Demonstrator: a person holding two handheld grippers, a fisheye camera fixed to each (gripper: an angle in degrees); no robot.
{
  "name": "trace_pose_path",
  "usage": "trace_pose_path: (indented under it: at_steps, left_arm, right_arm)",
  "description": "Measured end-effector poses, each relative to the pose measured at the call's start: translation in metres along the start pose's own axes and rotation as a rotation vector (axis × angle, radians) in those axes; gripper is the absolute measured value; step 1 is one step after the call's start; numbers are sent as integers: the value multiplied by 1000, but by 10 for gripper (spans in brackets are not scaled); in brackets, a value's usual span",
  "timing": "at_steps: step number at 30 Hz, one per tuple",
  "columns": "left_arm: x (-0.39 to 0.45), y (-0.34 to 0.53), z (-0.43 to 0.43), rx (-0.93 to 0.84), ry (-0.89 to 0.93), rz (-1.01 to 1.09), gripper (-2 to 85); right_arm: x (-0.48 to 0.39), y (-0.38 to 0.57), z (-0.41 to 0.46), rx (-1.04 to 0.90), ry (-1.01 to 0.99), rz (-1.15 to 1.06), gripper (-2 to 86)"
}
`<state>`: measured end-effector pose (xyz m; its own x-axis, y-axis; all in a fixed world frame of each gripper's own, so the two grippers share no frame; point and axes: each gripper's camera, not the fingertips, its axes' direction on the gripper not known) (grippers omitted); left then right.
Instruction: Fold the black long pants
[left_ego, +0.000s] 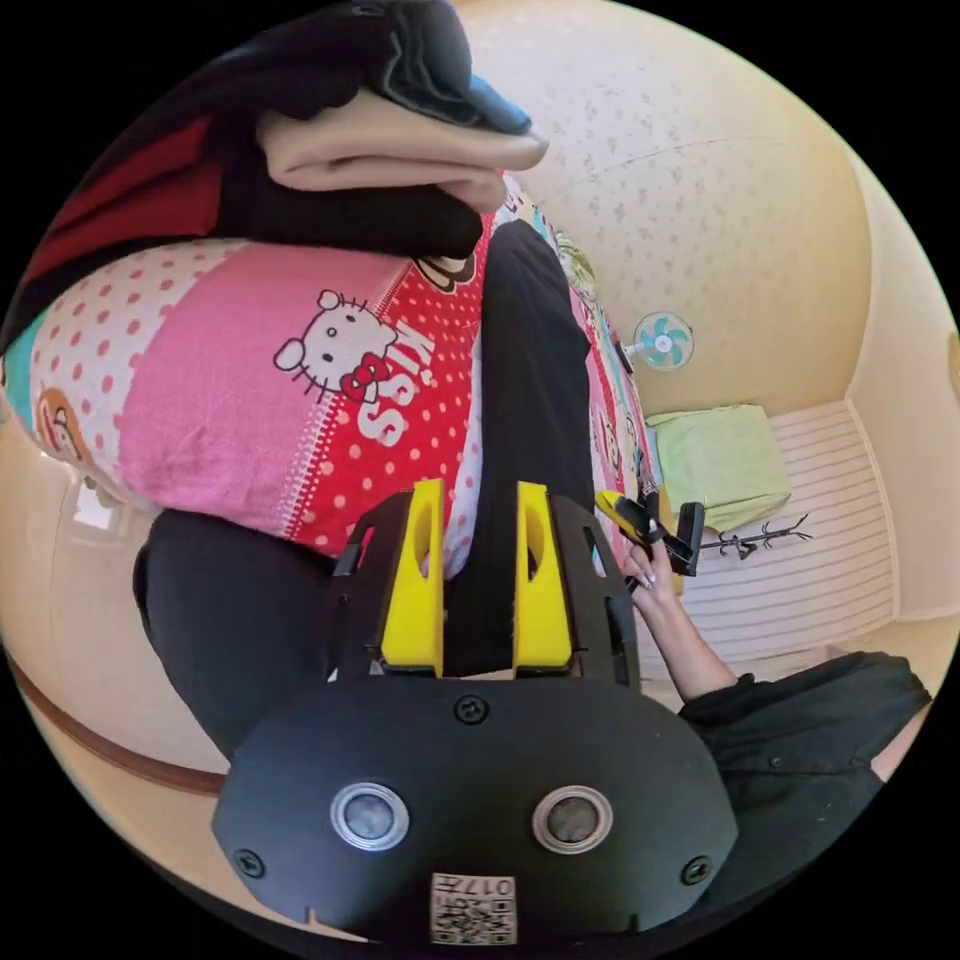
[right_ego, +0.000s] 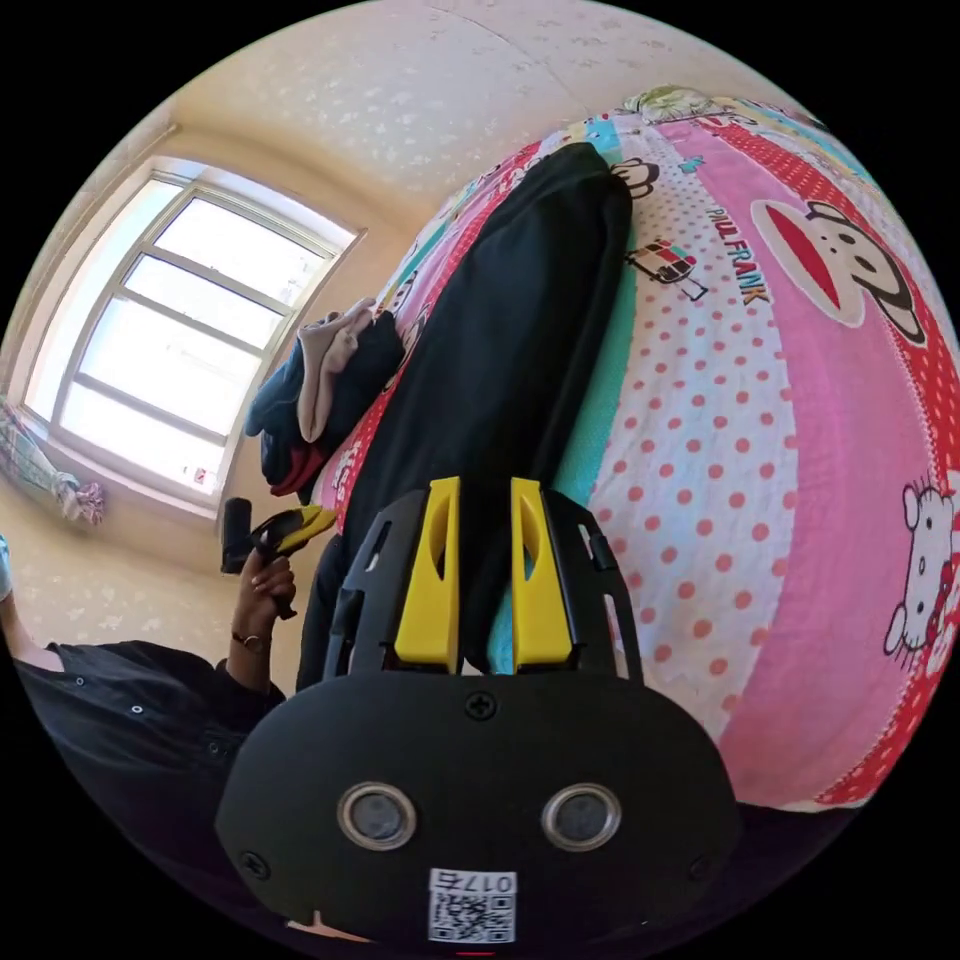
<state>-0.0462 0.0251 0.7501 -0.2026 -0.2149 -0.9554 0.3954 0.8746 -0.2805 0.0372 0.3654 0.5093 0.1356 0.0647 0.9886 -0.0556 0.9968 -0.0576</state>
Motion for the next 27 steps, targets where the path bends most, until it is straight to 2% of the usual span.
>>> trace_pose_path:
  at_steps: [3, 6, 11, 13, 18, 22, 23, 25, 27]
  left_arm:
    - [15, -11, 41, -96, -48, 30, 105]
    - [34, -1, 59, -65, -170, 52, 94]
    - [53, 15, 82, -166, -131, 12, 98]
    - [63, 21, 86, -167, -197, 39, 98]
    - [72, 22, 104, -174, -243, -1, 83]
    - [97, 11, 100, -271, -348, 41, 37]
    - [102, 11, 97, -273, -342, 57, 31]
    - [117, 17, 93, -297, -196, 159, 15]
    - [119, 25, 101, -325, -146, 195, 10]
  right_arm:
    - [-11, 12, 9, 5, -59, -16, 97]
    - [-16, 10, 13, -6, 58, -11, 83]
    - [-12, -1, -2, -123, 74, 19, 83]
    - [-12, 3, -11, -91, 26, -11, 87]
    - [-5, 11, 6, -161, -131, 31, 35]
    - [-3, 20, -44, -40, -233, 33, 20]
    - [-1, 28, -67, 4, -260, 33, 17]
    - [1, 42, -95, 54, -202, 22, 14]
    - [8, 55, -95, -8, -59, 7, 12]
